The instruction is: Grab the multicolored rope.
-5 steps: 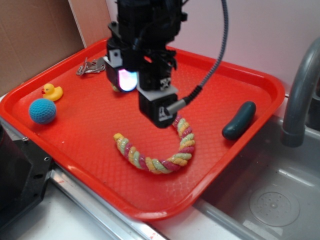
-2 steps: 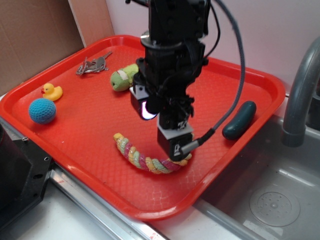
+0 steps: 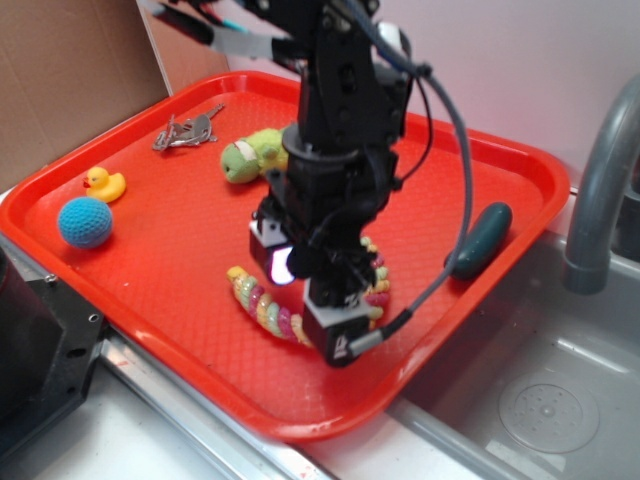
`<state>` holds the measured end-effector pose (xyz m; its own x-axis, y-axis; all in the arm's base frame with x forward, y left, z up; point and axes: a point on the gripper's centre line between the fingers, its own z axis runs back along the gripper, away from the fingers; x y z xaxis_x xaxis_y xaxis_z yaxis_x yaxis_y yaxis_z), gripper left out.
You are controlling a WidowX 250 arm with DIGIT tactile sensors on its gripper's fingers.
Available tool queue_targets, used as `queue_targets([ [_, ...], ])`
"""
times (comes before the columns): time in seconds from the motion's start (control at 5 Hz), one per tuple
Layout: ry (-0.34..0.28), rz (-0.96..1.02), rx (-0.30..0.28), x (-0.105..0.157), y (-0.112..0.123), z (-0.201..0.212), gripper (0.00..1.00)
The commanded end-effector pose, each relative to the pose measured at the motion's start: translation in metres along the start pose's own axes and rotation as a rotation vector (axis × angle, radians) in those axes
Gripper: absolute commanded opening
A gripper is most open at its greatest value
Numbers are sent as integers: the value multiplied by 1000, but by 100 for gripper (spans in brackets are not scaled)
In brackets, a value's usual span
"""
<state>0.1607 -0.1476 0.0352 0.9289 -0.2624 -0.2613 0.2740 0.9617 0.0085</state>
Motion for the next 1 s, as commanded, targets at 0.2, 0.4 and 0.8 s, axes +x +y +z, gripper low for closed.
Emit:
queue_targets([
  [0.2,14,14,-5,-8,-4,-11,100],
  [0.4,3,13,21,-9,0,-15,0],
  [0.8,-11,32,30,-12,2,-10,0],
])
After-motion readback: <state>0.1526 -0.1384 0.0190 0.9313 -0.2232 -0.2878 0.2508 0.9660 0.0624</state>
